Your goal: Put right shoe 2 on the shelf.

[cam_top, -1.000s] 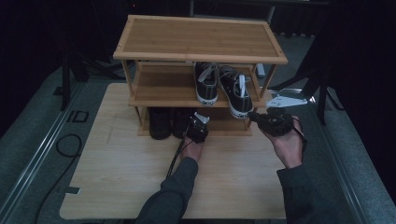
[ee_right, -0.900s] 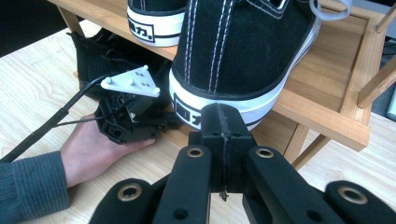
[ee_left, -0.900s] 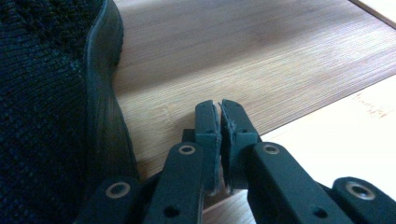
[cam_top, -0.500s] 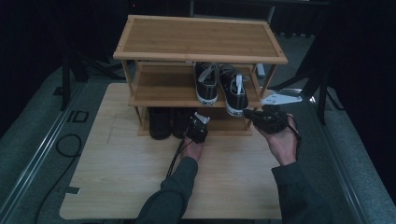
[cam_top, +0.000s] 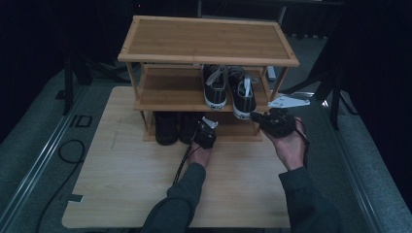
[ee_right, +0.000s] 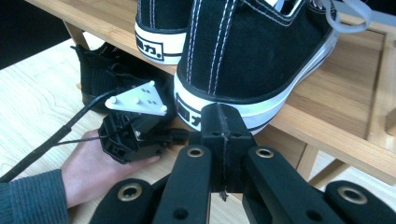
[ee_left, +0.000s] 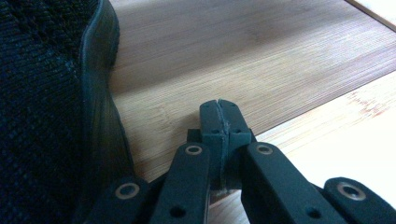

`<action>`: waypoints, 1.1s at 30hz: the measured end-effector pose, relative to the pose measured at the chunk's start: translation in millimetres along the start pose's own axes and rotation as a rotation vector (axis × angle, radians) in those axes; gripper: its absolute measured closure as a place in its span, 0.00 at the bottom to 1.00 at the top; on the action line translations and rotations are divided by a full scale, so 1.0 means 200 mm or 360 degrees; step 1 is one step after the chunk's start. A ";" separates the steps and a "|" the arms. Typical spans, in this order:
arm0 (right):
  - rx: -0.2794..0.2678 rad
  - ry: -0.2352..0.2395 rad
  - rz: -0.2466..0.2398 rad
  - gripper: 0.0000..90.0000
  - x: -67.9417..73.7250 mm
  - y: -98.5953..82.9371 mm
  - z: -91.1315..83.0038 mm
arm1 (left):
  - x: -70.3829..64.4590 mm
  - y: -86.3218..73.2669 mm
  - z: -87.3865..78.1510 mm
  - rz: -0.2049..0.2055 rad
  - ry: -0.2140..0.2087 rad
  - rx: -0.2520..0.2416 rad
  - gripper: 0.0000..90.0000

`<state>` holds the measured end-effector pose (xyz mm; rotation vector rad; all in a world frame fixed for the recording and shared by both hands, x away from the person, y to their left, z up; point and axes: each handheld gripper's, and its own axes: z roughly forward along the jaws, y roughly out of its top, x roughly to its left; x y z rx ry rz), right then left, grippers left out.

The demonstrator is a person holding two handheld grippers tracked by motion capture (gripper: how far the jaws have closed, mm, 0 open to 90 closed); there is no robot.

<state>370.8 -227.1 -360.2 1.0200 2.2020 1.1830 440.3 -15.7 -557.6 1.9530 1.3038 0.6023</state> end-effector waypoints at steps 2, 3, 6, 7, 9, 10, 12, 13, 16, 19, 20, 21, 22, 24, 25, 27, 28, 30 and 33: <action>-0.0004 0.0028 0.0014 1.00 0.00 0.00 0.02 | 0.00 0.00 0.00 0.0001 0.0000 -0.0001 1.00; -0.0003 0.0022 0.0010 1.00 0.01 0.00 0.02 | 0.00 0.00 0.00 0.0003 0.0002 0.0000 1.00; 0.0004 0.0025 0.0009 1.00 0.02 0.00 0.06 | 0.00 0.00 0.00 0.0000 0.0000 -0.0001 1.00; 0.0006 0.0018 0.0004 1.00 0.03 0.00 0.07 | 0.00 0.00 0.00 -0.0001 0.0002 -0.0003 1.00; -0.0007 0.0022 0.0013 1.00 0.03 0.01 0.08 | 0.00 0.00 0.00 -0.0002 -0.0001 -0.0004 1.00; -0.0010 0.0030 0.0015 1.00 0.03 0.01 0.09 | 0.00 0.00 0.00 -0.0002 0.0000 -0.0004 1.00; -0.0010 0.0026 0.0009 1.00 0.04 0.02 0.10 | 0.00 0.00 0.00 -0.0003 -0.0001 -0.0004 1.00; -0.0011 0.0019 0.0003 1.00 0.04 0.02 0.10 | 0.00 0.00 0.00 -0.0004 -0.0001 -0.0005 1.00; -0.0015 0.0005 -0.0005 1.00 0.05 0.03 0.10 | 0.00 0.00 0.00 -0.0003 -0.0002 -0.0005 1.00; -0.0018 -0.0008 0.0001 1.00 0.04 0.03 0.10 | 0.00 0.00 0.00 -0.0003 -0.0002 -0.0005 1.00; -0.0023 -0.0013 0.0006 1.00 0.04 0.03 0.10 | 0.00 0.00 0.00 -0.0004 -0.0003 -0.0005 1.00; -0.0023 -0.0023 0.0009 1.00 0.04 0.03 0.10 | 0.00 0.00 0.00 -0.0003 -0.0001 -0.0005 1.00; -0.0031 -0.0023 0.0016 1.00 0.03 0.03 0.10 | 0.00 0.00 0.00 -0.0003 -0.0001 -0.0005 1.00; -0.0043 0.0008 0.0039 1.00 0.02 0.02 0.10 | 0.00 0.00 0.00 -0.0004 -0.0004 -0.0004 1.00; -0.0046 0.0010 0.0039 1.00 0.02 0.02 0.11 | 0.00 0.00 0.00 -0.0006 -0.0004 -0.0005 1.00; -0.0047 0.0000 0.0038 1.00 0.02 0.02 0.11 | 0.00 0.00 0.00 -0.0005 -0.0004 -0.0005 1.00; -0.0051 -0.0004 0.0037 1.00 0.02 0.02 0.11 | 0.00 0.00 0.00 -0.0004 -0.0003 -0.0005 1.00; -0.0057 -0.0017 0.0038 1.00 0.03 0.02 0.11 | 0.00 0.00 0.00 -0.0004 -0.0003 -0.0005 1.00; -0.0045 -0.0016 0.0036 1.00 0.03 0.02 0.12 | 0.00 0.00 0.00 -0.0004 -0.0003 -0.0004 1.00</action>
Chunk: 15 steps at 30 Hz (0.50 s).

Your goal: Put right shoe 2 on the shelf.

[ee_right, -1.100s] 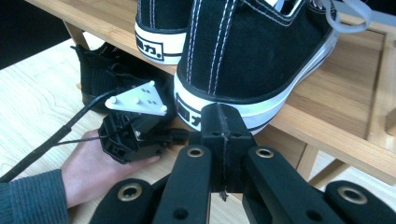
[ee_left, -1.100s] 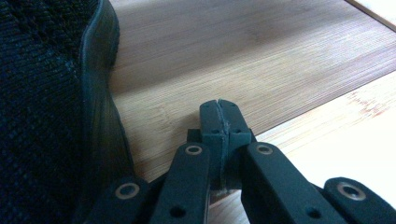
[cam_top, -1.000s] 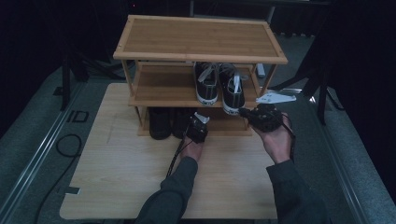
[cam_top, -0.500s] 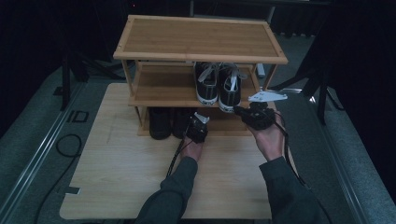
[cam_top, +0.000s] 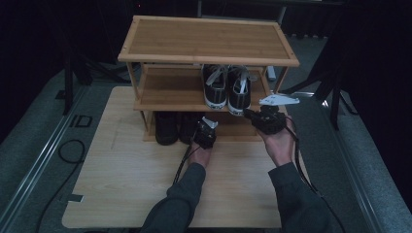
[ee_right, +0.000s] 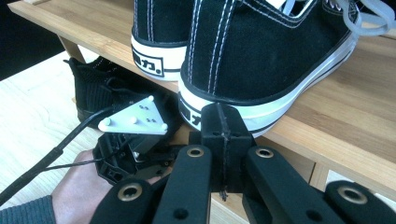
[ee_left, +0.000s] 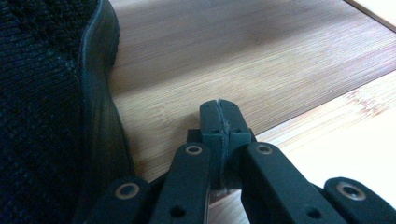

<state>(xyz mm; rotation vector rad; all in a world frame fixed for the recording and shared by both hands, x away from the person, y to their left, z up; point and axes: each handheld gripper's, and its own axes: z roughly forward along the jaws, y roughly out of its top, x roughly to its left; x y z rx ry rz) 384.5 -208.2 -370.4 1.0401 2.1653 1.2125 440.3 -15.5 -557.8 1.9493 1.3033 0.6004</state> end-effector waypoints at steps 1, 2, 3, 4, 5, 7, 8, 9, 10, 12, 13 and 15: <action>0.0004 -0.0002 -0.0004 1.00 0.00 0.00 0.00 | 0.00 0.00 0.00 0.0000 0.0000 -0.0001 1.00; 0.0011 -0.0006 -0.0010 1.00 0.01 0.00 0.01 | 0.00 0.00 0.00 0.0001 0.0000 0.0000 1.00; 0.0007 -0.0004 -0.0007 1.00 0.01 0.00 0.01 | 0.00 0.00 0.00 0.0000 0.0001 0.0000 1.00; 0.0004 -0.0007 -0.0005 1.00 0.01 0.00 0.01 | 0.00 0.00 0.00 0.0000 0.0001 -0.0001 1.00; 0.0000 -0.0010 -0.0003 1.00 0.01 0.00 0.02 | 0.00 0.00 0.00 0.0001 0.0002 -0.0001 1.00; -0.0005 -0.0025 -0.0007 1.00 0.01 0.00 0.02 | 0.00 0.00 0.00 0.0001 0.0002 -0.0001 1.00; -0.0008 -0.0024 -0.0005 1.00 0.01 0.01 0.02 | 0.00 0.00 0.00 0.0004 0.0005 -0.0002 1.00; -0.0012 -0.0029 -0.0005 1.00 0.01 0.01 0.02 | 0.00 0.00 0.00 0.0004 0.0006 -0.0002 1.00; -0.0014 -0.0036 -0.0006 1.00 0.01 0.01 0.02 | 0.00 0.00 0.00 0.0004 0.0005 -0.0002 1.00; -0.0024 -0.0056 -0.0009 1.00 0.01 0.02 0.02 | 0.00 0.00 0.00 0.0005 0.0008 -0.0003 1.00; -0.0023 -0.0067 -0.0010 1.00 0.01 0.02 0.02 | 0.00 0.00 0.00 0.0004 0.0007 -0.0003 1.00; -0.0011 -0.0053 -0.0009 1.00 0.01 0.02 0.02 | 0.00 0.00 0.00 0.0004 0.0006 -0.0002 1.00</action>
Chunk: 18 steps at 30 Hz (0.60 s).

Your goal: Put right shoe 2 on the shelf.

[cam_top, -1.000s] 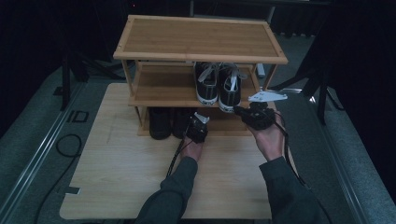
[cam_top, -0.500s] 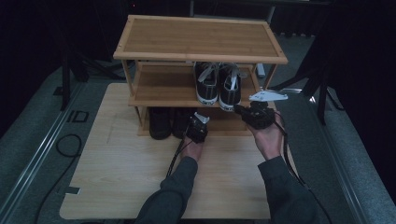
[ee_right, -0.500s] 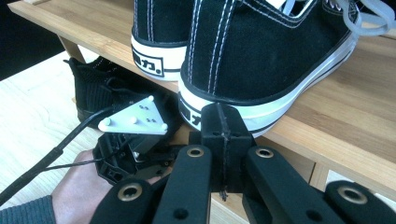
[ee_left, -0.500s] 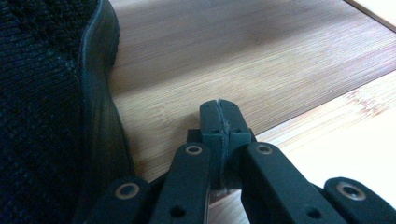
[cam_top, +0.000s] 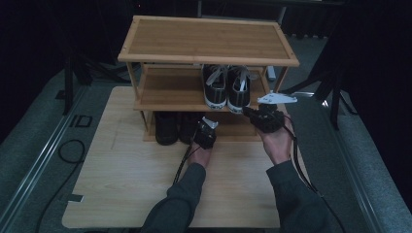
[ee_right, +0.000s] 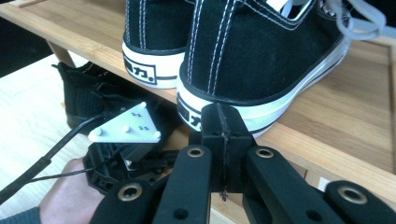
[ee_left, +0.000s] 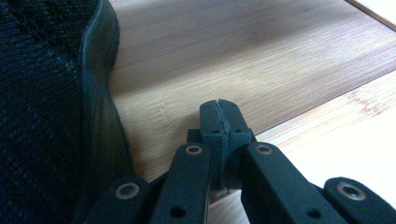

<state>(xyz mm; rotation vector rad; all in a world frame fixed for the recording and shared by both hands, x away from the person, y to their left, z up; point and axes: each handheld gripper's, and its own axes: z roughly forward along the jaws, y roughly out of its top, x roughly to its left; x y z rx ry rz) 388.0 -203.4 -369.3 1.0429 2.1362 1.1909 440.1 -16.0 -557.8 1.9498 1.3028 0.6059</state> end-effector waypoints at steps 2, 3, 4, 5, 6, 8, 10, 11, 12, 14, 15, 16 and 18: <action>0.0007 -0.0003 -0.0014 1.00 0.00 0.00 0.00 | 0.00 0.00 0.00 -0.0001 -0.0001 0.0000 1.00; 0.0009 -0.0006 -0.0017 1.00 0.00 0.00 0.00 | 0.00 0.00 0.00 -0.0001 0.0001 0.0000 1.00; 0.0008 -0.0009 -0.0016 1.00 0.00 0.00 0.00 | 0.00 0.00 0.00 -0.0002 0.0000 0.0000 1.00; 0.0003 -0.0014 -0.0014 1.00 0.00 0.00 0.00 | 0.00 0.00 0.00 -0.0001 0.0000 -0.0001 1.00; -0.0008 -0.0016 -0.0003 1.00 0.00 0.00 0.00 | 0.00 0.00 0.00 -0.0002 0.0000 0.0000 1.00; -0.0014 -0.0036 -0.0002 1.00 0.00 0.00 -0.01 | 0.00 0.00 0.00 -0.0001 0.0001 -0.0001 1.00; -0.0023 -0.0061 -0.0004 1.00 -0.01 -0.01 -0.01 | 0.00 0.00 0.00 0.0000 0.0002 -0.0001 1.00; -0.0026 -0.0065 0.0004 1.00 -0.01 -0.01 -0.01 | 0.00 0.00 0.00 -0.0006 0.0004 -0.0006 1.00; -0.0028 -0.0070 0.0007 1.00 0.00 -0.02 -0.01 | 0.00 0.00 0.00 -0.0010 0.0005 -0.0010 1.00; -0.0024 -0.0071 0.0006 1.00 0.00 -0.02 0.00 | 0.00 0.00 0.00 -0.0009 0.0006 -0.0011 1.00; -0.0026 -0.0077 0.0002 1.00 0.00 -0.02 0.00 | 0.00 0.00 0.00 -0.0009 0.0007 -0.0010 1.00; -0.0027 -0.0078 0.0001 1.00 0.00 -0.02 0.00 | -0.01 0.00 0.00 -0.0007 0.0008 -0.0011 1.00; -0.0019 -0.0061 0.0010 1.00 0.00 -0.02 0.01 | -0.01 0.00 0.00 -0.0008 0.0007 -0.0011 1.00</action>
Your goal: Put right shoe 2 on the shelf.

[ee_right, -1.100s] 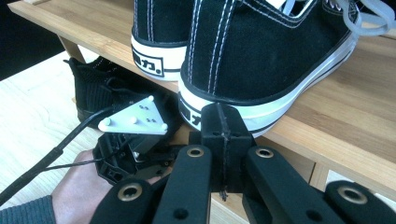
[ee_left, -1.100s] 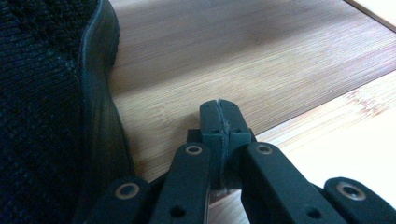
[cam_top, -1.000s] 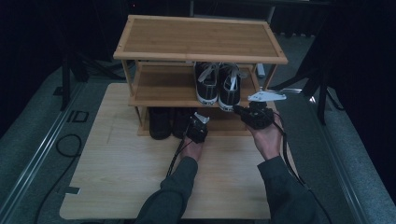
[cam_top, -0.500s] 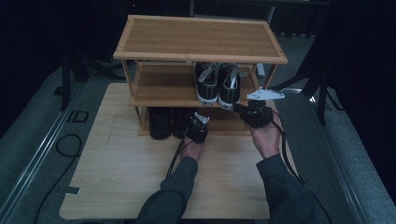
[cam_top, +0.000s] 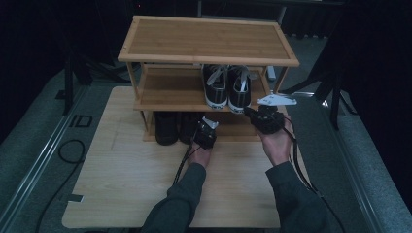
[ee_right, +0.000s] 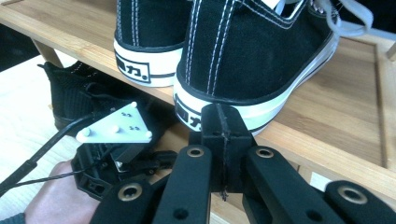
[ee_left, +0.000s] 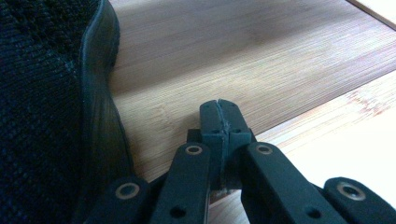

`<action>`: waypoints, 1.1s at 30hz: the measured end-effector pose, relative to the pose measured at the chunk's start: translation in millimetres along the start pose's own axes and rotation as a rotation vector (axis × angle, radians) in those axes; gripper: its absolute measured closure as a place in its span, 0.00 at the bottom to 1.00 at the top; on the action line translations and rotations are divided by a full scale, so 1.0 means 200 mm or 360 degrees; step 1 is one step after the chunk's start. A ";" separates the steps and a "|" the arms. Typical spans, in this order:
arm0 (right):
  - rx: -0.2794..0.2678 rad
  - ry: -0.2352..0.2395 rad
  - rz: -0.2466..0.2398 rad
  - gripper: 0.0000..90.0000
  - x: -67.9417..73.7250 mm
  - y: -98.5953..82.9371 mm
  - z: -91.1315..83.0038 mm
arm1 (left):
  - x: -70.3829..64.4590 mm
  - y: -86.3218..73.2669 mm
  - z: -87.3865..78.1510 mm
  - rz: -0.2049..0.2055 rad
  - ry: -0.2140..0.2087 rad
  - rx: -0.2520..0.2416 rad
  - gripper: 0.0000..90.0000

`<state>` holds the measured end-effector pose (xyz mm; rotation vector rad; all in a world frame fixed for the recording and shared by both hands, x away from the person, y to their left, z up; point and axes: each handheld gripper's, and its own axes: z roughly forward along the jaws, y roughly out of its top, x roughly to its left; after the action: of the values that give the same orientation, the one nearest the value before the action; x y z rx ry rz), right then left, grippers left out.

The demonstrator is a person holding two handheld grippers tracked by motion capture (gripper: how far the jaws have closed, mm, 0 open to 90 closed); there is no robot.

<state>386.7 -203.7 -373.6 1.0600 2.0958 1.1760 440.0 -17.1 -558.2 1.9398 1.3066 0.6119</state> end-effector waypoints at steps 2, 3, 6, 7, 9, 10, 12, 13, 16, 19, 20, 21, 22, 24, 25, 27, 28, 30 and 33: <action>-0.0001 0.0016 0.0001 1.00 0.00 0.00 0.01 | 0.00 0.00 0.00 0.0001 0.0000 0.0000 1.00; 0.0003 0.0020 -0.0001 1.00 0.00 0.00 0.01 | 0.00 0.00 0.00 -0.0001 -0.0001 0.0000 1.00; -0.0007 0.0023 0.0003 1.00 0.00 0.00 0.01 | 0.00 0.00 0.00 0.0001 0.0001 0.0000 1.00; -0.0012 0.0019 0.0008 1.00 0.00 0.00 0.00 | 0.00 0.00 0.00 0.0000 0.0000 0.0000 1.00; -0.0026 0.0012 0.0011 1.00 -0.01 0.01 0.00 | 0.00 0.00 0.00 0.0000 0.0000 0.0000 1.00; -0.0027 0.0000 0.0006 1.00 -0.01 0.01 0.00 | 0.00 0.00 0.00 0.0000 0.0000 0.0000 1.00; -0.0023 -0.0059 -0.0018 1.00 -0.02 0.00 0.00 | 0.00 0.00 0.00 -0.0002 -0.0001 0.0000 1.00; -0.0025 -0.0097 -0.0031 1.00 -0.02 0.00 -0.01 | 0.00 0.00 0.00 0.0000 -0.0001 0.0001 1.00; -0.0036 -0.0090 0.0000 1.00 -0.03 -0.02 0.00 | 0.00 0.00 0.00 0.0009 0.0001 0.0007 1.00; -0.0031 -0.0084 -0.0003 1.00 -0.02 -0.02 0.00 | 0.00 0.00 0.00 0.0005 0.0003 0.0001 1.00; -0.0028 -0.0074 -0.0004 1.00 -0.02 -0.02 0.01 | 0.00 0.00 0.00 0.0004 0.0003 0.0000 1.00; -0.0025 -0.0060 0.0003 1.00 -0.02 -0.02 0.01 | 0.00 0.00 0.00 0.0004 0.0003 0.0001 1.00; -0.0026 -0.0056 0.0006 1.00 -0.02 -0.01 0.02 | 0.00 0.00 0.00 0.0003 0.0002 0.0000 1.00; -0.0026 -0.0053 0.0006 1.00 -0.02 -0.01 0.02 | 0.00 0.00 0.00 0.0003 0.0002 0.0000 1.00; -0.0025 -0.0046 0.0008 1.00 -0.02 -0.01 0.02 | 0.00 0.00 0.00 0.0003 0.0002 0.0000 1.00; -0.0039 -0.0046 0.0006 1.00 -0.03 -0.01 0.01 | 0.00 0.00 0.00 0.0002 0.0001 0.0000 1.00; -0.0040 -0.0057 0.0005 1.00 -0.03 -0.01 0.01 | 0.00 0.00 0.00 0.0015 -0.0001 0.0012 1.00; -0.0042 -0.0070 0.0007 1.00 -0.03 0.00 0.01 | 0.00 0.00 0.00 0.0009 -0.0001 0.0008 1.00; -0.0033 -0.0091 -0.0024 1.00 -0.02 -0.01 0.03 | 0.00 0.00 0.00 0.0001 0.0000 0.0002 1.00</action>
<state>392.4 -205.5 -377.3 1.0545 2.0405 1.1445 440.1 -17.0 -558.0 1.9409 1.3067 0.6115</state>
